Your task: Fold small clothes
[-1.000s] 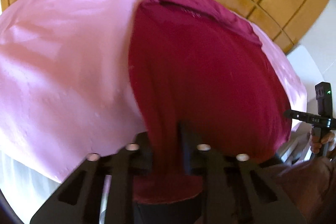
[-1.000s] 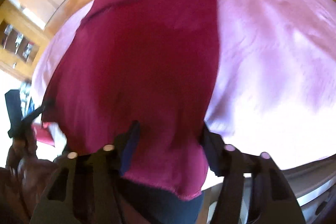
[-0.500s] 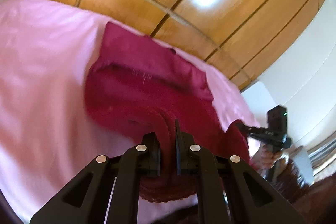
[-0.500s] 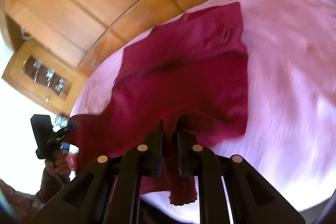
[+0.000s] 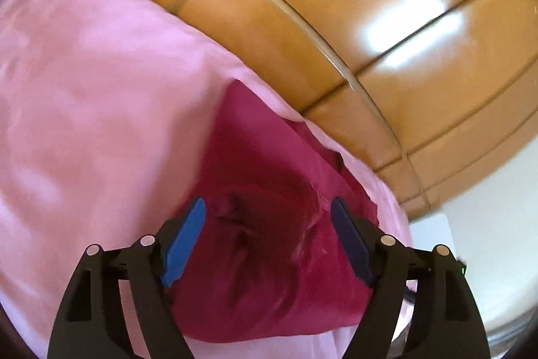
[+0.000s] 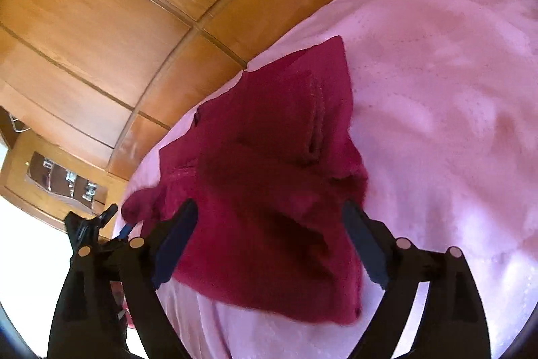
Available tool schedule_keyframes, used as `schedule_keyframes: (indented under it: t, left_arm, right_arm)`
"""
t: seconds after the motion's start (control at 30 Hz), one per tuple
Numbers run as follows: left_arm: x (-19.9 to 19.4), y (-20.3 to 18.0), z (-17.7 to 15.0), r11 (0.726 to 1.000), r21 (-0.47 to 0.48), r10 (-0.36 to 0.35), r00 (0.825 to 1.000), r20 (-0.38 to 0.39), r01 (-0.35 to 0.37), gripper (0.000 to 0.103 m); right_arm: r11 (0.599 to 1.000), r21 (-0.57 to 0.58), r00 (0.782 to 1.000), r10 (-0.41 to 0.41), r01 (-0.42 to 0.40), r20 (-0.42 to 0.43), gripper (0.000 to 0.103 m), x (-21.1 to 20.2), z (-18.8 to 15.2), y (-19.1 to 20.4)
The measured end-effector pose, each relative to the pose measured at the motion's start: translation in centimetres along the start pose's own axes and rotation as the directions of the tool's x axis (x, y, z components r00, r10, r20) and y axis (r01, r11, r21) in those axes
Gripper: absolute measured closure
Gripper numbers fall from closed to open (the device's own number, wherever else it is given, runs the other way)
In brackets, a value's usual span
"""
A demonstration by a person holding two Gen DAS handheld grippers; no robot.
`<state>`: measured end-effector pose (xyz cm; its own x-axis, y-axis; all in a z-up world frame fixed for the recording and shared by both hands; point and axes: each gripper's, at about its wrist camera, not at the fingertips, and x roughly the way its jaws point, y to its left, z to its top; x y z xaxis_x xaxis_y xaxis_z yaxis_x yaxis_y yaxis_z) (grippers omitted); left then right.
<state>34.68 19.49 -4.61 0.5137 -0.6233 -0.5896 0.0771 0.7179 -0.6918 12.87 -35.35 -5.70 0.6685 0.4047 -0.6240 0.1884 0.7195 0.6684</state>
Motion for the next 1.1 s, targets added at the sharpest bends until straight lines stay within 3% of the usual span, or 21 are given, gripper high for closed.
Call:
schedule_keyframes:
  t: [0.1, 0.23, 0.27, 0.3, 0.37, 0.4, 0.43, 0.53, 0.6, 0.8, 1.03, 1.1]
  left_arm:
    - [-1.1, 2.8, -1.2, 0.999, -0.009, 0.034, 0.999, -0.006, -0.034, 0.028]
    - [-1.3, 3.9, -4.3, 0.995, 0.091, 0.043, 0.996, -0.074, -0.037, 0.028]
    - [-1.0, 3.7, -4.8, 0.993, 0.11, 0.043, 0.995, -0.094, -0.033, 0.035]
    - [-0.6, 3.4, -5.6, 0.99, 0.135, 0.044, 0.992, -0.122, -0.027, 0.046]
    - [0.2, 2.9, -6.9, 0.984, 0.175, 0.071, 0.986, -0.15, -0.044, 0.055]
    - [0.6, 2.6, -7.3, 0.98, 0.192, 0.082, 0.985, -0.153, -0.052, 0.069]
    - [0.8, 2.4, -7.7, 0.979, 0.199, 0.084, 0.983, -0.161, -0.051, 0.072]
    - [0.4, 1.8, -8.0, 0.974, 0.217, 0.098, 0.983, -0.158, -0.063, 0.079]
    - [-0.6, 1.4, -8.7, 0.968, 0.243, 0.103, 0.982, -0.156, -0.063, 0.081]
    - [-3.0, 1.0, -11.1, 0.971, 0.239, 0.075, 0.982, -0.174, -0.032, 0.082]
    - [-8.3, 2.3, -17.6, 0.982, 0.187, 0.032, 0.971, -0.237, 0.014, 0.082]
    - [-9.6, 2.0, -18.7, 0.977, 0.211, 0.04, 0.972, -0.231, 0.01, 0.079]
  right_arm:
    - [0.999, -0.031, 1.0, -0.022, 0.021, -0.019, 0.013, -2.3, -2.7, -1.0]
    - [0.988, -0.122, 0.994, -0.102, 0.096, -0.041, 0.013, -3.0, -6.2, -0.7]
    - [0.985, -0.137, 0.992, -0.116, 0.109, -0.045, 0.014, -2.7, -6.5, -0.8]
    - [0.983, -0.142, 0.991, -0.123, 0.115, -0.051, 0.022, -2.1, -6.9, -0.7]
    - [0.98, -0.152, 0.989, -0.137, 0.127, -0.061, 0.039, 0.3, -6.6, 0.0]
    - [0.973, -0.169, 0.984, -0.168, 0.156, -0.057, 0.046, 1.5, -6.3, 0.4]
    - [0.965, -0.182, 0.979, -0.199, 0.187, -0.046, 0.057, 2.3, -6.3, 0.6]
    - [0.958, -0.195, 0.974, -0.221, 0.208, -0.044, 0.077, 3.1, -5.9, 0.9]
    - [0.96, -0.201, 0.977, -0.21, 0.198, -0.043, 0.082, 2.5, -5.9, 0.9]
    - [0.954, -0.24, 0.979, -0.196, 0.177, -0.057, 0.085, 0.0, -7.3, 1.2]
    - [0.944, -0.277, 0.962, -0.227, 0.179, -0.152, 0.085, -3.7, -11.8, -0.3]
    - [0.947, -0.269, 0.958, -0.228, 0.178, -0.171, 0.085, -4.2, -12.7, -0.6]
